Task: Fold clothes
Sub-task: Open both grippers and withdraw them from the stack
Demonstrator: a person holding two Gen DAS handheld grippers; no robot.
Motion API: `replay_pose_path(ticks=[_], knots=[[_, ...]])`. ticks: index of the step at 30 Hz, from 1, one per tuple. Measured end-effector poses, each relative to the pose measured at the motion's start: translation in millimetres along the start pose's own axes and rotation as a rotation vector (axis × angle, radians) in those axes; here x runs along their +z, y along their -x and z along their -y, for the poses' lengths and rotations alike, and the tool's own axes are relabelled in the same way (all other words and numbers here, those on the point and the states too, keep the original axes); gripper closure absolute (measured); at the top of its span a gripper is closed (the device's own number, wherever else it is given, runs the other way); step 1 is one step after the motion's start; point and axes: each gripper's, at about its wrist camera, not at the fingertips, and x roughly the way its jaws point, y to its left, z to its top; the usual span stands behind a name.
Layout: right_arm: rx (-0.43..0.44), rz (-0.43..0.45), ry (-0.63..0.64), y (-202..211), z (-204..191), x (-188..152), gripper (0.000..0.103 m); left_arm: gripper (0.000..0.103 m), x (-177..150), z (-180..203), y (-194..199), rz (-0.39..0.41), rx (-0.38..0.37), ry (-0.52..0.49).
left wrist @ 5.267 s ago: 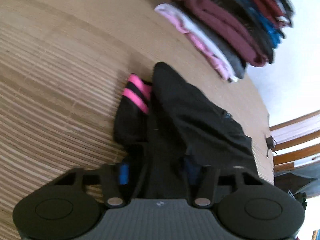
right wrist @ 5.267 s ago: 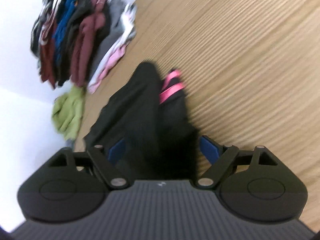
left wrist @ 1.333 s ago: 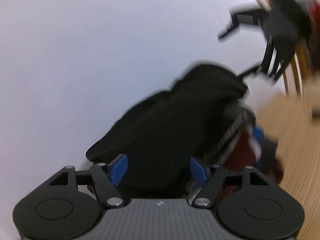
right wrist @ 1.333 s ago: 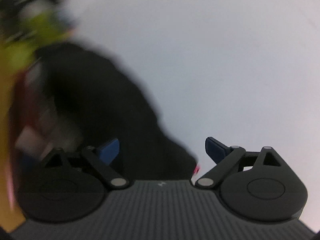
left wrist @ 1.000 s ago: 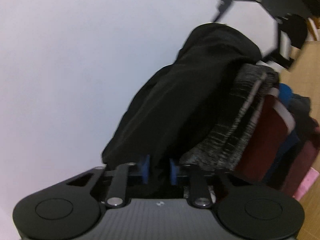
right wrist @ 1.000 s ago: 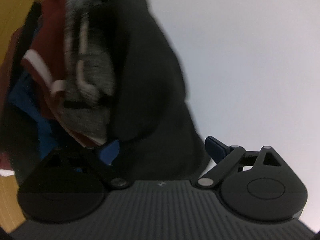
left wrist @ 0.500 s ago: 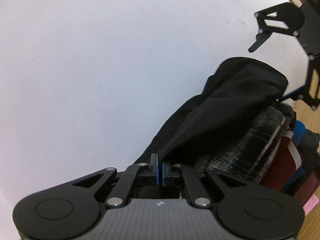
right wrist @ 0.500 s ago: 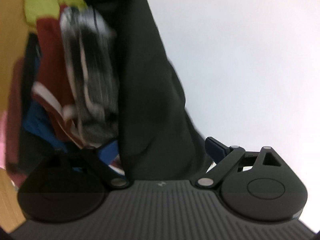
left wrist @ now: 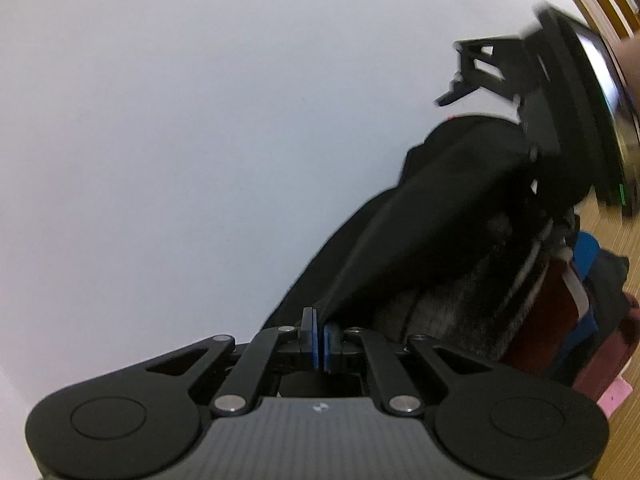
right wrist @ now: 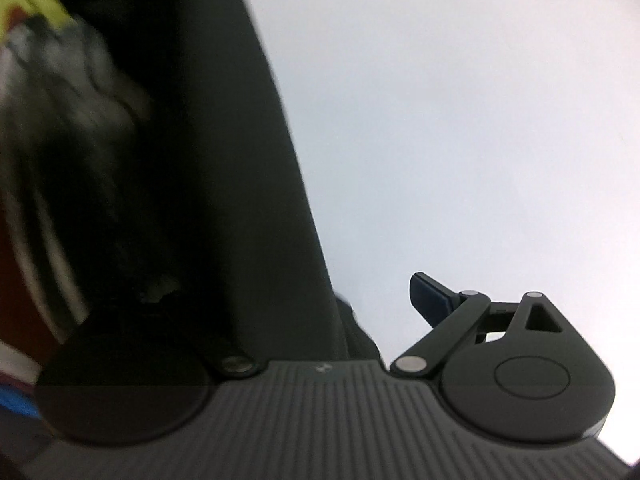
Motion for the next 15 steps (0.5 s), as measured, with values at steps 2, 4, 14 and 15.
replay_pose_path(ticks=[2,4,14,15], knots=[[0.025,-0.094,0.014,-12,6,-11,0.093,0.101,-5,5,-4,-0.006,0.002,-0.009],[0.029,-0.098,0.099,-12,3,-18,0.094,0.101,-8,14,-11,-0.013,0.015,-0.039],[0.115,-0.012,0.221,30,-11,-34,0.037,0.050,-40,22,-2,-0.110,-0.022,0.182],[0.111,0.003,0.136,43,-7,-40,0.024,0.043,-47,23,13,-0.112,-0.035,0.246]])
